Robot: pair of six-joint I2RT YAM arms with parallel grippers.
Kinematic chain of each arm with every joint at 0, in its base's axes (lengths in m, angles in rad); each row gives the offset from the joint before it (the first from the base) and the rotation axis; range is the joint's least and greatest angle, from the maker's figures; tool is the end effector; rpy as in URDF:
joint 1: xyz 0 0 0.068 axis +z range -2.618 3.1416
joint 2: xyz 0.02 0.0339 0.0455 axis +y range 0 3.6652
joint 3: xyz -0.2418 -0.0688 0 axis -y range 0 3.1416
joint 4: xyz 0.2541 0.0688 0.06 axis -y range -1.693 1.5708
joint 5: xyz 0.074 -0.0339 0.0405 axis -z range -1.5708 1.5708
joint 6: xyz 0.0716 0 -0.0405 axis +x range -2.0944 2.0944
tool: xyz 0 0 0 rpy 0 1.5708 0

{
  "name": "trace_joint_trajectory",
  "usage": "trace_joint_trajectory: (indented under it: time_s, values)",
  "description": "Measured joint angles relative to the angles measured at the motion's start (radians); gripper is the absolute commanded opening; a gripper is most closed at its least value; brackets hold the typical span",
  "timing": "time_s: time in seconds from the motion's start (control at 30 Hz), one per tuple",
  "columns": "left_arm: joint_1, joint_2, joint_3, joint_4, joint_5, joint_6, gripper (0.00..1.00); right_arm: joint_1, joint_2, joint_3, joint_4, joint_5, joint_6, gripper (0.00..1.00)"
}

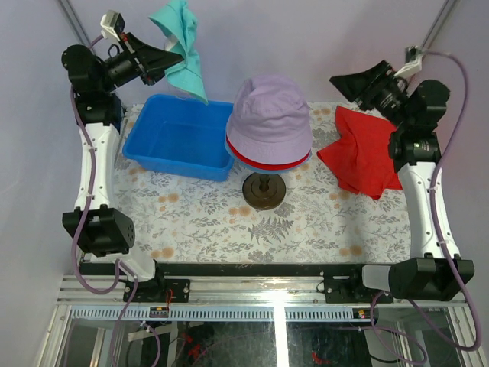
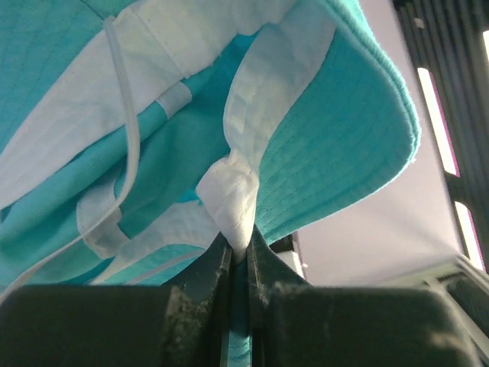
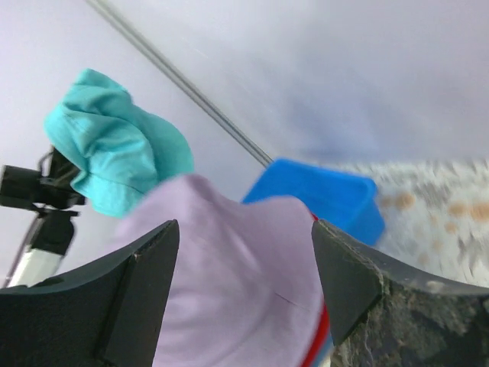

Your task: Stack the hats

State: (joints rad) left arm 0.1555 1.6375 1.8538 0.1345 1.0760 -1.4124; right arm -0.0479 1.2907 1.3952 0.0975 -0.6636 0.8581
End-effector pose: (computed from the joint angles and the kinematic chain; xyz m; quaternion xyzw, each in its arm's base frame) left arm 0.3781 -0.0045 0.5050 -0.0499 0.6449 -0.6513 0.3968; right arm 0.3291 0.0284 0.4582 0.0347 0.6479 0.4780 0.5921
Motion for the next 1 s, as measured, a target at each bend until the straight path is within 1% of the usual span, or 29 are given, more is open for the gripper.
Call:
trace_joint_trajectory:
  time_s: [0.07,0.17,0.27,0.33,0.4,0.47,0.57,0.6,0.73,1.0]
  values:
    - [0.005,-0.008,0.001,0.138,0.031,-0.14,0.02,0.003,0.0,0.067,0.053,-0.022,0.022,0.79]
    - [0.008,-0.009,0.018,0.293,0.053,-0.312,0.03,0.032,0.019,0.195,0.099,-0.068,0.051,0.81]
    - [0.002,0.0,0.067,0.423,0.068,-0.476,0.03,0.132,0.087,0.394,0.131,-0.106,0.061,0.83]
    - [-0.011,0.008,0.111,0.495,0.069,-0.551,0.03,0.209,0.134,0.514,0.123,-0.116,0.053,0.85]
    - [-0.036,0.013,0.148,0.531,0.069,-0.593,0.03,0.277,0.184,0.628,0.092,-0.115,0.029,0.87]
    - [-0.08,0.019,0.18,0.548,0.068,-0.621,0.03,0.332,0.239,0.738,0.042,-0.11,-0.003,0.89]
    - [-0.152,0.025,0.209,0.554,0.067,-0.632,0.03,0.406,0.329,0.894,-0.039,-0.084,-0.066,0.99]
    - [-0.177,0.026,0.212,0.553,0.066,-0.632,0.03,0.424,0.346,0.916,-0.059,-0.074,-0.083,1.0]
    - [-0.244,0.026,0.212,0.532,0.064,-0.631,0.03,0.47,0.38,0.927,-0.115,-0.033,-0.138,0.99]
    - [-0.312,0.036,0.212,0.471,0.057,-0.611,0.02,0.541,0.46,0.946,-0.152,0.022,-0.171,1.0]
